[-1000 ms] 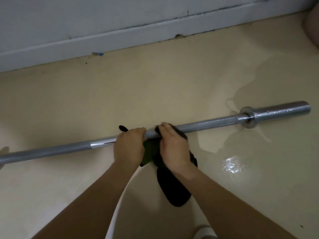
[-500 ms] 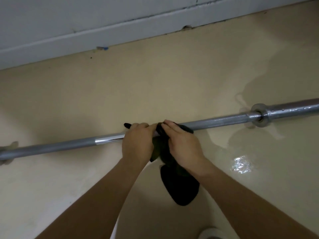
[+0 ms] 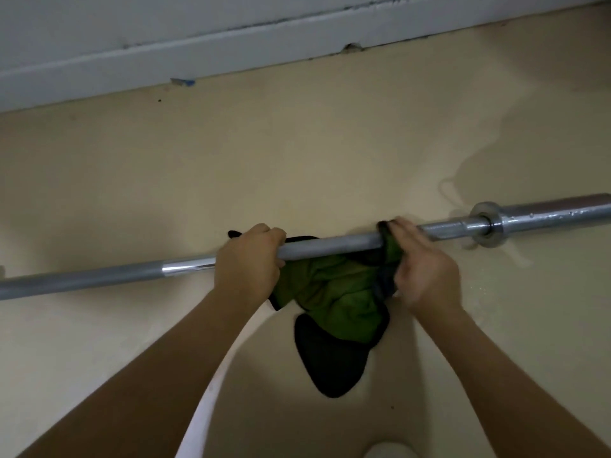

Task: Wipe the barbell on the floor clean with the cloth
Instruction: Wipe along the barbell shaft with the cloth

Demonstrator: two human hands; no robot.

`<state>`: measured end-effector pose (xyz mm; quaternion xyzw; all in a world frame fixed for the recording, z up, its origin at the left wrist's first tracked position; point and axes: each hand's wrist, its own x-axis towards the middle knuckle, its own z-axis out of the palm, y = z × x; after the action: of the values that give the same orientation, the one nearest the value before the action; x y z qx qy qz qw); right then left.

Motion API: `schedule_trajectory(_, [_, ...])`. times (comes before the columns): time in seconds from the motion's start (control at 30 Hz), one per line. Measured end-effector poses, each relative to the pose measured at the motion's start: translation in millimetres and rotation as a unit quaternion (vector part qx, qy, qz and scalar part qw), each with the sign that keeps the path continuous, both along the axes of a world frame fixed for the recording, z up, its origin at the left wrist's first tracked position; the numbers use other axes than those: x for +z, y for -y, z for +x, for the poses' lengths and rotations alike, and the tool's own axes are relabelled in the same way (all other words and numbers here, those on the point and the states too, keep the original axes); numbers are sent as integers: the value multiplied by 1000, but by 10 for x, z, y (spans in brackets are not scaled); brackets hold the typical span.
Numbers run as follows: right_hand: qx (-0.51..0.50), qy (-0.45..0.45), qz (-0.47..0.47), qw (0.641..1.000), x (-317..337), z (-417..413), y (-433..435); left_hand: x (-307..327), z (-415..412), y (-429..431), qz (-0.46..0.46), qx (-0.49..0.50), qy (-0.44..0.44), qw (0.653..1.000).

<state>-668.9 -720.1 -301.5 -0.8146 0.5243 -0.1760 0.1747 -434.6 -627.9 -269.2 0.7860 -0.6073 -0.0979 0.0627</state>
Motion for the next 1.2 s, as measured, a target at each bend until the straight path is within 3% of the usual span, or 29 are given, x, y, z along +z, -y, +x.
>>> schedule_trajectory(0.07, [-112,62,19,992,-37,175,-5,-7,49,64,-5,18,10,1000])
schedule_trajectory(0.1, [-122,77,20,989,-55,412,-69,-8,56,93,3,20,11,1000])
schedule_trajectory(0.23, [86,60,81,991,-40,1139,-355,53,-18,138,33,0,8,999])
schedule_trajectory(0.3, [128,42,37,990,-25,980,-192,82,32,199,48,24,7,999])
schedule_trajectory(0.37, [74,33,15,997,-59,571,47,79,107,298,88,23,24,996])
schedule_trajectory(0.43, [-44,46,-10,998,-72,196,256,63,149,364,117,26,23,993])
schedule_trajectory(0.53, [-156,90,-20,983,-119,314,326,-1,141,372,66,45,8,997])
schedule_trajectory(0.57, [-154,103,-13,983,-124,488,302,-10,128,376,38,32,17,999])
schedule_trajectory(0.63, [-58,98,-16,993,-128,759,211,-22,89,386,20,-7,59,998])
schedule_trajectory(0.73, [103,1,-42,994,-74,612,348,-29,57,433,36,-20,89,995])
schedule_trajectory(0.83, [61,-66,-48,995,-2,218,634,-39,145,538,14,-3,96,995])
schedule_trajectory(0.97, [-56,-54,-3,997,-7,115,644,-88,239,649,39,-38,98,994])
schedule_trajectory(1.2, [17,-35,12,999,-37,695,656,-39,381,811,42,45,-19,998])
